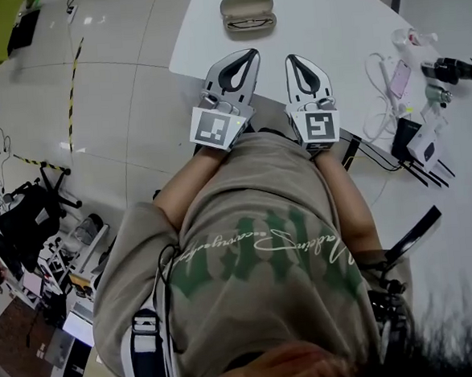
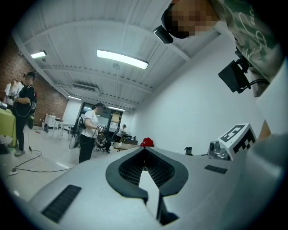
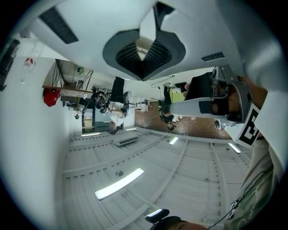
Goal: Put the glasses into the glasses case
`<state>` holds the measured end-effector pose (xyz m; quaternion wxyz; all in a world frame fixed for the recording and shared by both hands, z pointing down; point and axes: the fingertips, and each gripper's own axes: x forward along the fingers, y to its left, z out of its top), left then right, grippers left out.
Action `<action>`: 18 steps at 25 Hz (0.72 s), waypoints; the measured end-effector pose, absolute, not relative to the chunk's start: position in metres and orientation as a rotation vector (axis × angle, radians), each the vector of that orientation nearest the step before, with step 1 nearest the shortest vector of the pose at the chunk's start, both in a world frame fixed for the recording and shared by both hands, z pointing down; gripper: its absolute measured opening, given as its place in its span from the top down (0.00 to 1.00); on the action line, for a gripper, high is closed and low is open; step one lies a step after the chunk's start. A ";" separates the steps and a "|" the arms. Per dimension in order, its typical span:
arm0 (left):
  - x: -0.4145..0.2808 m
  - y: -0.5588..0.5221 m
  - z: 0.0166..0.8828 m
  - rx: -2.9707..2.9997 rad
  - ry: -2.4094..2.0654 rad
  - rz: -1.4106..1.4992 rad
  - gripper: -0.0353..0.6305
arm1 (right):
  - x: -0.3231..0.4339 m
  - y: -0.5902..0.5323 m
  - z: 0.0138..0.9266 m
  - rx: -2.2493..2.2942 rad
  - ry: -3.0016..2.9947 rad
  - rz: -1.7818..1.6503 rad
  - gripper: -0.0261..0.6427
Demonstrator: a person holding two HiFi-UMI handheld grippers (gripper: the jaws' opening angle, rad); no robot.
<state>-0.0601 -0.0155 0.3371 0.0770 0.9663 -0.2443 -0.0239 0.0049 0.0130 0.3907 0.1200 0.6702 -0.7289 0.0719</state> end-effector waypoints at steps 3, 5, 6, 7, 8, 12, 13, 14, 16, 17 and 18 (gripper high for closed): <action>-0.045 0.018 0.344 2.898 -0.685 -0.046 0.94 | 0.015 0.043 0.389 1.994 -2.095 0.216 0.94; -0.030 0.040 0.348 2.867 -0.671 -0.019 0.94 | 0.029 0.066 0.389 2.027 -2.064 0.223 0.94; -0.023 0.053 0.351 2.846 -0.663 -0.017 0.94 | 0.035 0.081 0.391 2.036 -2.060 0.217 0.94; -0.018 0.067 0.354 2.834 -0.654 -0.016 0.94 | 0.040 0.096 0.394 2.040 -2.062 0.211 0.94; -0.014 0.081 0.358 2.833 -0.647 -0.014 0.94 | 0.045 0.112 0.396 2.045 -2.061 0.215 0.94; 0.004 0.143 0.365 2.864 -0.619 -0.021 0.94 | 0.063 0.171 0.399 2.068 -2.041 0.208 0.94; 0.007 0.160 0.367 2.872 -0.610 -0.007 0.94 | 0.065 0.186 0.397 2.081 -2.040 0.207 0.94; 0.009 0.176 0.367 2.879 -0.606 0.018 0.94 | 0.066 0.200 0.395 2.096 -2.036 0.219 0.94; 0.010 0.202 0.366 2.886 -0.600 0.064 0.94 | 0.066 0.225 0.393 2.117 -2.030 0.231 0.94; 0.011 0.213 0.363 2.892 -0.589 0.063 0.94 | 0.066 0.235 0.391 2.123 -2.029 0.231 0.94; 0.013 0.223 0.361 2.899 -0.575 0.050 0.94 | 0.066 0.244 0.388 2.126 -2.029 0.236 0.94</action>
